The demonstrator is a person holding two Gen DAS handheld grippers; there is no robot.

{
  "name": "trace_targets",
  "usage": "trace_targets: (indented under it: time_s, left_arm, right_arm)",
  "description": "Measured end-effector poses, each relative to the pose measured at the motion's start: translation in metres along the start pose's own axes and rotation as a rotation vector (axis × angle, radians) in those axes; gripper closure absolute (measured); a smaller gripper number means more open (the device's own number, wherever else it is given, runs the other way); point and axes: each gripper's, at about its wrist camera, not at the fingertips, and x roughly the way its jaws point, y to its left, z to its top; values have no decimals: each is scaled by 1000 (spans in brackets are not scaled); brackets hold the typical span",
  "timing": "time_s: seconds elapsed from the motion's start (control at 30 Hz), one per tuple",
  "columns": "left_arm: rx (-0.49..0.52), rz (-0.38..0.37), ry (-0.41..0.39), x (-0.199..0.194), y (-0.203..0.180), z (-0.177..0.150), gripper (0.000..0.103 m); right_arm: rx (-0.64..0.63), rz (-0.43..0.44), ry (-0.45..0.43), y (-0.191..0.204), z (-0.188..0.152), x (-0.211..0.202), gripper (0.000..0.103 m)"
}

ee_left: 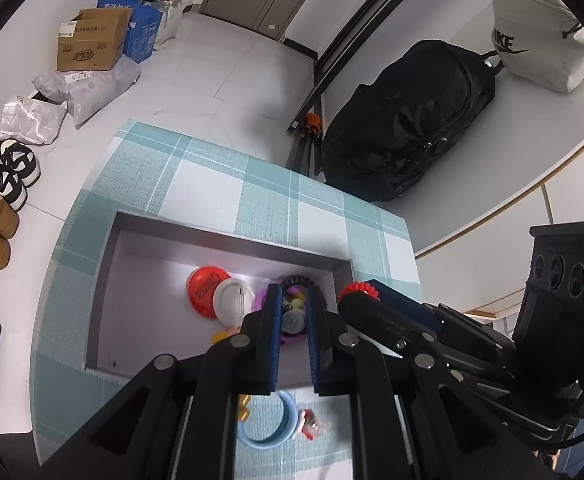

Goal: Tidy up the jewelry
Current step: 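Carry both charms into the grey box and open both tools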

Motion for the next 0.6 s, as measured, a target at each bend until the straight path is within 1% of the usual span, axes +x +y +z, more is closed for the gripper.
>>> trace_targets:
  time_s: [0.23, 0.33, 0.6]
  left_arm:
    - [-21, 8, 33, 13, 4, 4, 96]
    - [-16, 22, 46, 18, 3, 5, 96]
    - [-23, 26, 62, 26, 5, 9, 96]
  right_arm:
    - [6, 10, 4, -7, 7, 7, 75]
    - [16, 22, 4, -11, 8, 8, 75]
    - [45, 33, 37, -19, 5, 18, 75]
